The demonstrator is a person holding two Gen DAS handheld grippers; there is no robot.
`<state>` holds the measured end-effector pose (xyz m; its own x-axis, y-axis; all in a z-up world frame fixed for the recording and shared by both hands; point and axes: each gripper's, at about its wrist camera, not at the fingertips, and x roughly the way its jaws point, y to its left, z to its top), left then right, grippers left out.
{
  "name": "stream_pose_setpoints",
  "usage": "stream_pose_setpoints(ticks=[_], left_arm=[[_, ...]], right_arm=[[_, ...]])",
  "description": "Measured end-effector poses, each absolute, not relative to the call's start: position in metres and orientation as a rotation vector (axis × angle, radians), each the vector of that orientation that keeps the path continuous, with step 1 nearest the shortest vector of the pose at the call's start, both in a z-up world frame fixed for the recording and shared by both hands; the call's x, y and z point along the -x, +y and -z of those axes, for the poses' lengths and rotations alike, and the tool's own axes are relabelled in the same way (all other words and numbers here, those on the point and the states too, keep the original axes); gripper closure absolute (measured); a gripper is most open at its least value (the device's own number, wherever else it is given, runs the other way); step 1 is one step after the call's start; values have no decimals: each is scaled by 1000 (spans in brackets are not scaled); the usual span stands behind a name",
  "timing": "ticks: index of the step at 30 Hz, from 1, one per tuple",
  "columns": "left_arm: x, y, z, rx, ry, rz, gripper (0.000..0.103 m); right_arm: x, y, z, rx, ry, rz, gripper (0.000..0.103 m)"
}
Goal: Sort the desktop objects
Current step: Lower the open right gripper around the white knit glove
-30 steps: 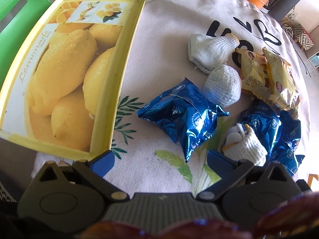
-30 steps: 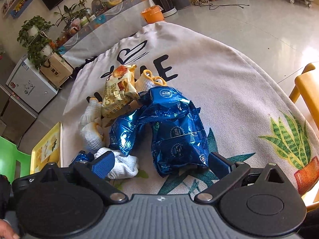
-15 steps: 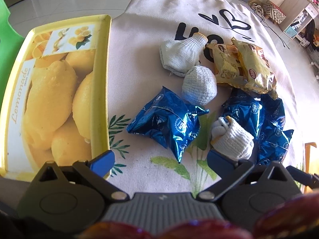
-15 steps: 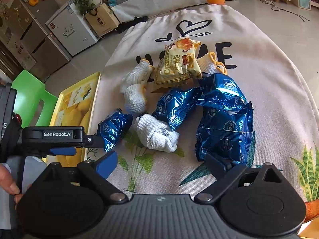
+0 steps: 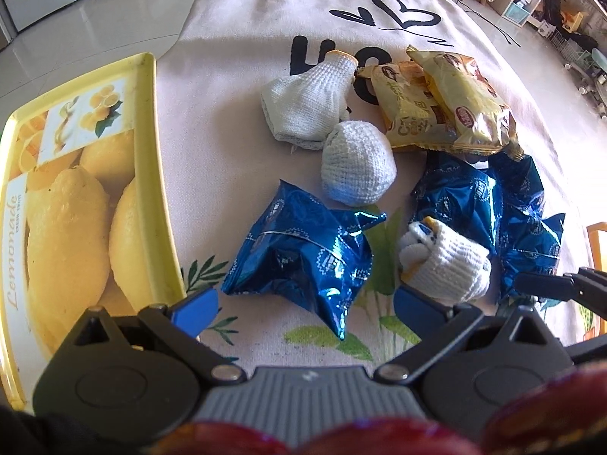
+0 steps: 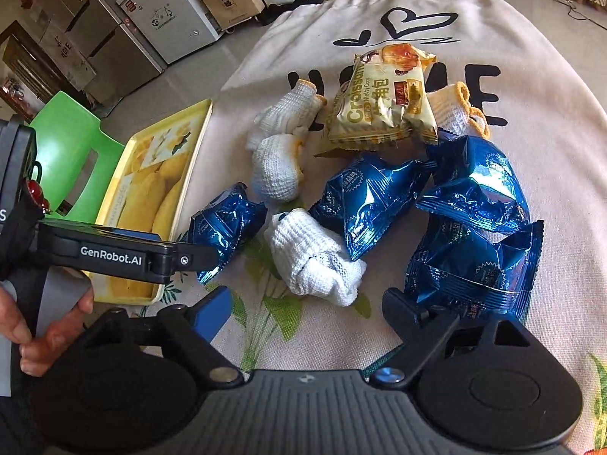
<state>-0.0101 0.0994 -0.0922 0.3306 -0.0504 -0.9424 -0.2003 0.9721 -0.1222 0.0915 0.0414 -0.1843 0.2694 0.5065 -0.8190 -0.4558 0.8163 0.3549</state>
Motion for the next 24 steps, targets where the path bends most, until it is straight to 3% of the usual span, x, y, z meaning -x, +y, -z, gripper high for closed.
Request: stream_pose_setpoints(ticks=[19, 24], left_arm=[[-14, 89, 108, 114, 1310, -79, 0], [-17, 93, 114, 120, 1337, -90, 0]], right_arm=[[-104, 66, 208, 51, 1115, -649, 17], [-102, 70, 211, 89, 1089, -649, 27]])
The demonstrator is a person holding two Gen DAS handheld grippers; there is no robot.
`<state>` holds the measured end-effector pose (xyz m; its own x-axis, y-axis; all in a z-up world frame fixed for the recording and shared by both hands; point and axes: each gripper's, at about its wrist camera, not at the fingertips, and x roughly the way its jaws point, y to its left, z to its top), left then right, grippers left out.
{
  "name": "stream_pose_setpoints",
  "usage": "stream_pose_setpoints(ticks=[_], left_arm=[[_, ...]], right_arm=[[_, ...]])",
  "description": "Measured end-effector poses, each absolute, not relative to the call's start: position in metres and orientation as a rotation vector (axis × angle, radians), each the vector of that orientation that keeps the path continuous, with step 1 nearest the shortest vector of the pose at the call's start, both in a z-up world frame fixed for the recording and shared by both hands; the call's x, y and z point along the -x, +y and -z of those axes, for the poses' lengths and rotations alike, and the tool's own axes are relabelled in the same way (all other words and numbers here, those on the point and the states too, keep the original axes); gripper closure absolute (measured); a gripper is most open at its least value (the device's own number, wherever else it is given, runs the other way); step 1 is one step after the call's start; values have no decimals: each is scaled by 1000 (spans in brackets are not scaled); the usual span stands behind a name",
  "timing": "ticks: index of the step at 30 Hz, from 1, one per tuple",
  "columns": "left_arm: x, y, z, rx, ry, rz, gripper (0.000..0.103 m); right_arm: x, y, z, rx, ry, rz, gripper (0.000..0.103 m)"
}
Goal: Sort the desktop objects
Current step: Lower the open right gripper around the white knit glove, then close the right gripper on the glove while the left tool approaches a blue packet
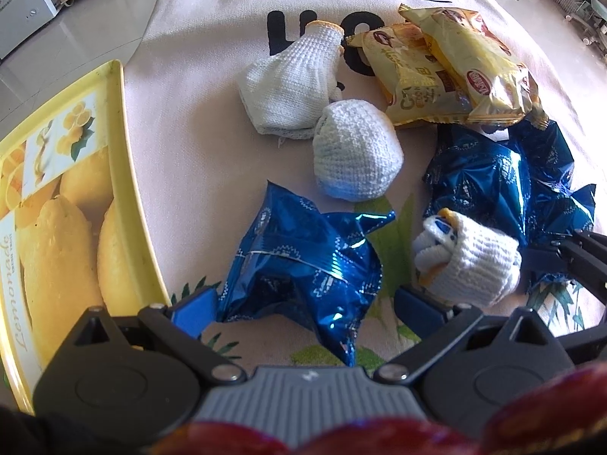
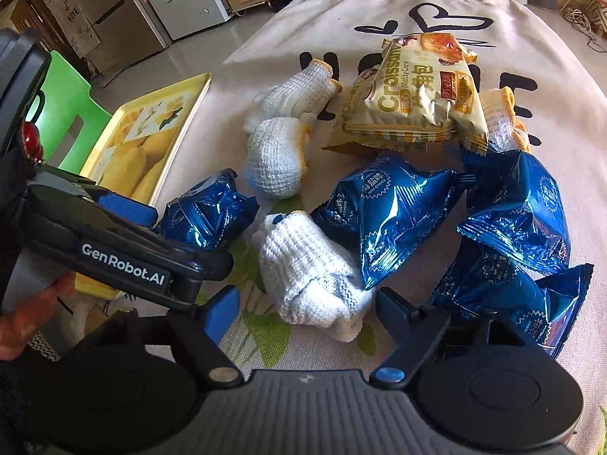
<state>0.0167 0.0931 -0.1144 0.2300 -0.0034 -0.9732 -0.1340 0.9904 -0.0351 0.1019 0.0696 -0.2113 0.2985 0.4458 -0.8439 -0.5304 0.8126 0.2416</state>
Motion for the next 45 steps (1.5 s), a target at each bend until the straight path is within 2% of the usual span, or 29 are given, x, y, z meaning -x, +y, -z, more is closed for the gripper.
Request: stream_pose_setpoints(ticks=[9, 17, 24, 31, 45], left_arm=[[-25, 101, 121, 148, 1349, -148, 1], [-20, 103, 121, 152, 1318, -154, 1], [-20, 100, 137, 233, 1384, -147, 0], [-25, 94, 141, 151, 1373, -187, 0], [-26, 94, 142, 167, 1357, -210, 0]], right_arm=[[-102, 70, 210, 106, 1065, -635, 43], [-98, 61, 204, 121, 1155, -596, 43], [-101, 55, 208, 62, 1181, -578, 37], [-92, 56, 210, 111, 1154, -585, 30], [-80, 77, 219, 226, 1098, -571, 20]])
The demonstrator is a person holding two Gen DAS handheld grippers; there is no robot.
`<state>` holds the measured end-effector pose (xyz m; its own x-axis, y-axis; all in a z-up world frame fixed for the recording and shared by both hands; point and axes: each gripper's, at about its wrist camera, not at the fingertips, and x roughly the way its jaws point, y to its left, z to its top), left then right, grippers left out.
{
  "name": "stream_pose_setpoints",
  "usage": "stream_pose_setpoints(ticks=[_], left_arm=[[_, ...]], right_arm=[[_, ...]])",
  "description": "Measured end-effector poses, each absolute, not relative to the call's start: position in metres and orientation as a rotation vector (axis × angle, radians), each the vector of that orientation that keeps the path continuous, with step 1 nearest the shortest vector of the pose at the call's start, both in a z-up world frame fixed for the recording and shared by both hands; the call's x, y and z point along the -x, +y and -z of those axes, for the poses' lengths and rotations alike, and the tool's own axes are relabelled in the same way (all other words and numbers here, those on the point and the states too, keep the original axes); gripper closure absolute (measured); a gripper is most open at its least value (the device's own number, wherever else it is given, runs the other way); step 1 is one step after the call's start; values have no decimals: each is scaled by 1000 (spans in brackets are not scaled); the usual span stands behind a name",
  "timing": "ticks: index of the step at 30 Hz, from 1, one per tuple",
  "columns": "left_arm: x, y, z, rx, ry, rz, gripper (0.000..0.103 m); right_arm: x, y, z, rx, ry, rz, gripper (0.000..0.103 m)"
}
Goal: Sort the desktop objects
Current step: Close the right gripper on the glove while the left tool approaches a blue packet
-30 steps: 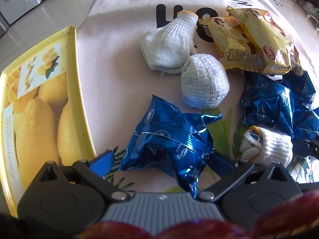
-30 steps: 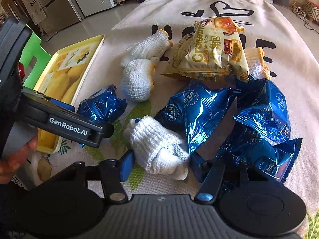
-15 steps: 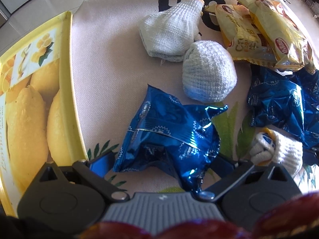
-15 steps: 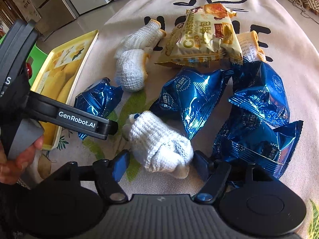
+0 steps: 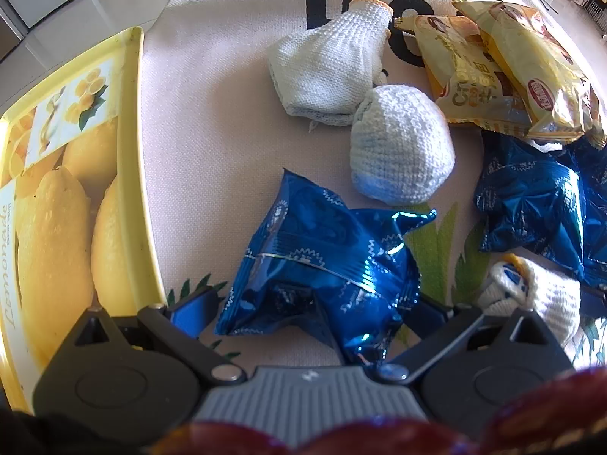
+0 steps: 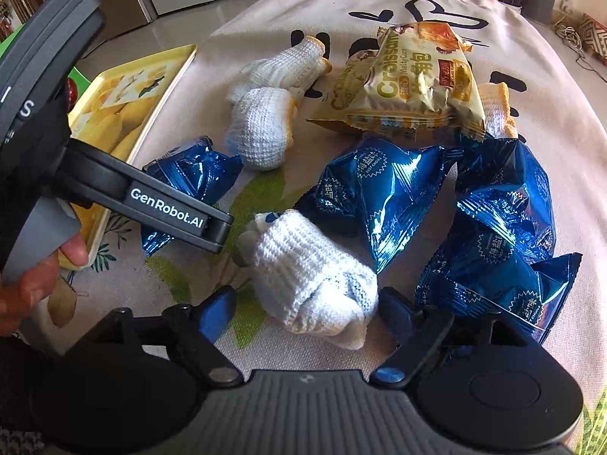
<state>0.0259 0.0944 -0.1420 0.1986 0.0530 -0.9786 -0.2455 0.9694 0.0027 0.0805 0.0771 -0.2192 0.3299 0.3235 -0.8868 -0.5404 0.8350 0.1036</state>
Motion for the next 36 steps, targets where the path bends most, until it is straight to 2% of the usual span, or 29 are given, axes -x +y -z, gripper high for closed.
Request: stream_pose_setpoints(ticks=[10, 15, 22, 25, 27, 29, 32, 36], left_arm=[[-26, 95, 142, 173, 1344, -220, 0], [-27, 95, 142, 175, 1340, -225, 0], [-24, 94, 142, 172, 1336, -222, 0], [-21, 94, 141, 171, 1335, -222, 0], [-20, 93, 141, 173, 1332, -221, 1], [-19, 93, 140, 172, 1326, -218, 4], [-18, 89, 136, 153, 1305, -200, 13], [-13, 92, 133, 182, 1293, -177, 17]], right_arm=[[-75, 92, 226, 355, 1036, -541, 18], [-75, 90, 229, 343, 1029, -529, 14], [-78, 87, 227, 335, 1031, -530, 14], [-80, 85, 224, 317, 1027, -529, 21], [-82, 83, 222, 289, 1028, -540, 32], [-82, 82, 218, 271, 1035, -553, 37], [-81, 80, 218, 236, 1051, -569, 39], [-82, 77, 212, 165, 1079, -596, 40]])
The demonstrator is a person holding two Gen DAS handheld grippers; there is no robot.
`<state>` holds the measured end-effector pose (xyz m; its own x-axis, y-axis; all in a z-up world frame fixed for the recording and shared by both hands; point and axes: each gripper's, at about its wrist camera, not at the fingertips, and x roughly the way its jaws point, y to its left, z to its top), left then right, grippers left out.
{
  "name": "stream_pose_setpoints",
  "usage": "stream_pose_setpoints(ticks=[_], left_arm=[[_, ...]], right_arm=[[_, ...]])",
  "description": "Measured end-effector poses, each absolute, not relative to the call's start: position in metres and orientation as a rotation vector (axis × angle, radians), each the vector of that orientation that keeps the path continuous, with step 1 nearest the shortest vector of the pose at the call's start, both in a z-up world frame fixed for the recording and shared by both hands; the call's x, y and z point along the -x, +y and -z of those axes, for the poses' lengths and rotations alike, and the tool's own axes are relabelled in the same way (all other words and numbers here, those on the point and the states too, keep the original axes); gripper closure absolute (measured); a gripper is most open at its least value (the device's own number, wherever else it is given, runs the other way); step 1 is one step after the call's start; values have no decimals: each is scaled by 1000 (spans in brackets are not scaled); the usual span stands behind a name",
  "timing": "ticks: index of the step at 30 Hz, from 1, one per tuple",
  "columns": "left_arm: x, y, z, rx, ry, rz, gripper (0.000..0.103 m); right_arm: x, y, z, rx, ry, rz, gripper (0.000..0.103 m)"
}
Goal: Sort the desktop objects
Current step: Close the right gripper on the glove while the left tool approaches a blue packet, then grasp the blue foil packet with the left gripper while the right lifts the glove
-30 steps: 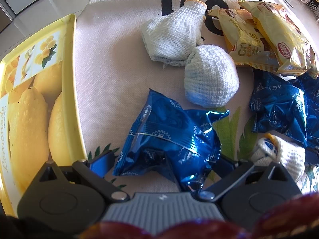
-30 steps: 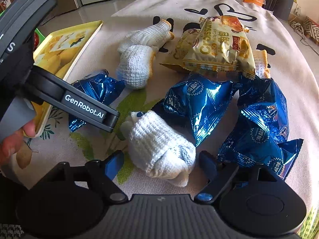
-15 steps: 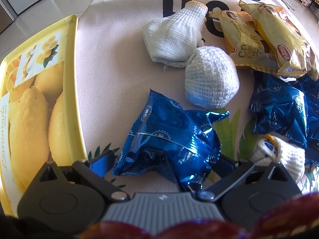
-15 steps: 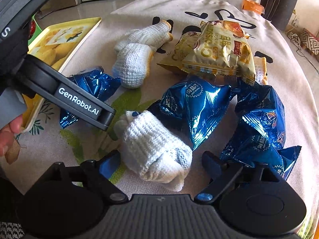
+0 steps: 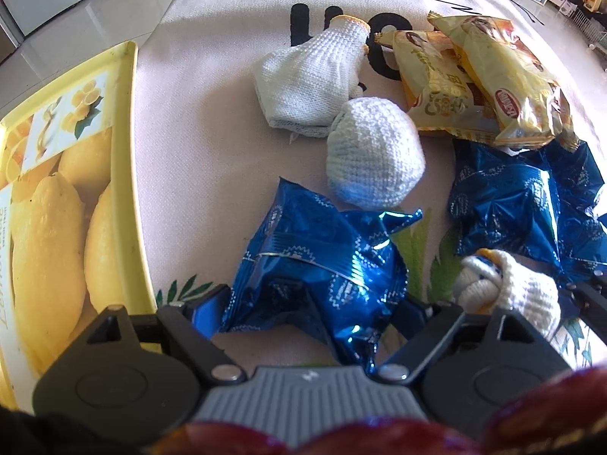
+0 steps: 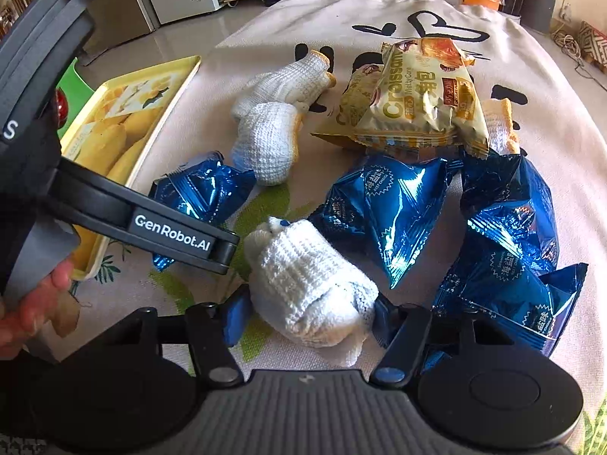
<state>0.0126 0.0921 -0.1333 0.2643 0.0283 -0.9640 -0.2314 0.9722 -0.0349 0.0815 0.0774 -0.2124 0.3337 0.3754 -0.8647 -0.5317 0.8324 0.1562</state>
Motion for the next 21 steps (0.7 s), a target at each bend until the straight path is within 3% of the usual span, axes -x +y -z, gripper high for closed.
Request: stream_pose_setpoints(ticks=[21], left_arm=[[-14, 117, 99, 244, 1166, -243, 18]], right_arm=[[-79, 103, 184, 163, 1007, -652, 40]])
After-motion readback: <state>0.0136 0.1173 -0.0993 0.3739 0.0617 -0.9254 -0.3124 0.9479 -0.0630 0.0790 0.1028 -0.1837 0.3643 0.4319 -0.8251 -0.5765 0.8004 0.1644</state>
